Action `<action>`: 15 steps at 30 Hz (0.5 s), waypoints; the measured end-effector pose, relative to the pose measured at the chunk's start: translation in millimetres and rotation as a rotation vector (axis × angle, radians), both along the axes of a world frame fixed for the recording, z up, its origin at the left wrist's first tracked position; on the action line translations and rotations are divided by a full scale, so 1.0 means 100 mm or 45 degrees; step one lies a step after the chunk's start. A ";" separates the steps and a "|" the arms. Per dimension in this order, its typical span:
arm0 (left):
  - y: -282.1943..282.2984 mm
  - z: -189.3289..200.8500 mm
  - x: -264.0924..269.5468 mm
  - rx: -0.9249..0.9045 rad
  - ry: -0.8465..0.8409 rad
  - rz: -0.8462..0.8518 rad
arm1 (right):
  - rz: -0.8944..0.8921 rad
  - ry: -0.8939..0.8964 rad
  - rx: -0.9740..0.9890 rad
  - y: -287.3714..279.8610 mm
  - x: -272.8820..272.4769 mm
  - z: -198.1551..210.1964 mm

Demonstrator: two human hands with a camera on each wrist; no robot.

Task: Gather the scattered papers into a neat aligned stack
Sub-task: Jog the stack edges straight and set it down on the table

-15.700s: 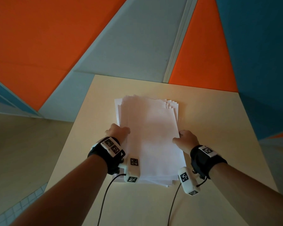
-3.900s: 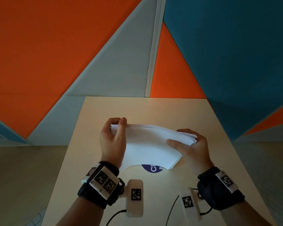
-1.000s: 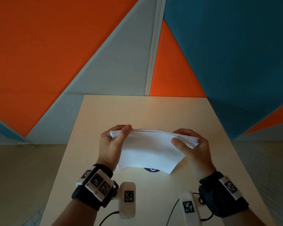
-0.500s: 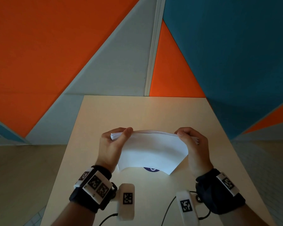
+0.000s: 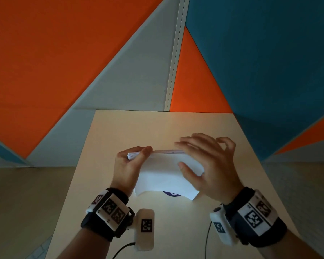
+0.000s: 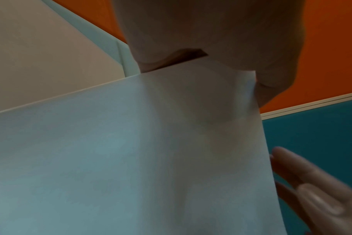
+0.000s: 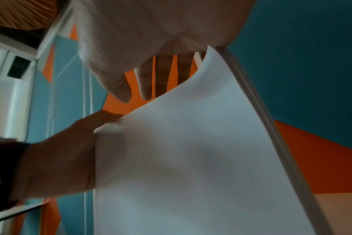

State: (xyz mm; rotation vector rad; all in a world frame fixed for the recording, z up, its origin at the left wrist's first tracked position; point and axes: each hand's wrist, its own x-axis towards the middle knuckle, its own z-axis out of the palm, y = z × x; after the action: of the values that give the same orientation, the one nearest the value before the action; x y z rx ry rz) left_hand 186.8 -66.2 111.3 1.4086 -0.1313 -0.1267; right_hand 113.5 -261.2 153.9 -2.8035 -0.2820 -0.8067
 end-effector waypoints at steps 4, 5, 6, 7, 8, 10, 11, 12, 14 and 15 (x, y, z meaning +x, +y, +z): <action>0.00 0.00 0.00 0.008 -0.007 0.000 | 0.023 0.078 -0.169 0.09 -0.07 -0.06; 0.00 -0.01 0.01 0.007 -0.008 -0.002 | 0.024 0.092 -0.177 0.08 -0.08 -0.06; 0.00 -0.01 0.01 0.000 -0.006 -0.003 | 0.025 0.100 -0.180 0.07 -0.08 -0.06; 0.00 -0.02 0.01 -0.011 -0.002 -0.002 | 0.025 0.102 -0.181 0.05 -0.09 -0.05; 0.00 -0.02 0.01 -0.020 0.002 0.000 | 0.023 0.098 -0.180 0.03 -0.09 -0.04; 0.01 -0.02 0.02 -0.027 0.003 0.000 | 0.021 0.063 -0.173 -0.03 -0.09 -0.03; 0.02 -0.02 0.02 -0.028 0.002 -0.004 | 0.026 0.033 -0.169 -0.06 -0.08 -0.03; 0.02 -0.02 0.01 -0.028 0.004 -0.006 | 0.035 0.004 -0.164 -0.11 -0.08 -0.03; 0.02 -0.01 0.01 -0.029 0.008 -0.004 | 0.046 -0.051 -0.151 -0.21 -0.07 -0.05; 0.02 -0.01 0.00 -0.034 0.008 -0.005 | 0.050 -0.077 -0.138 -0.27 -0.07 -0.07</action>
State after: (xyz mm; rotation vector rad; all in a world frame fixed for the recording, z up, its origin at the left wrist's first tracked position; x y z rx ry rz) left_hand 187.2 -64.5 110.1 1.3811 -0.1302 -0.1327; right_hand 106.7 -288.6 147.4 -2.8669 -0.4013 -0.8938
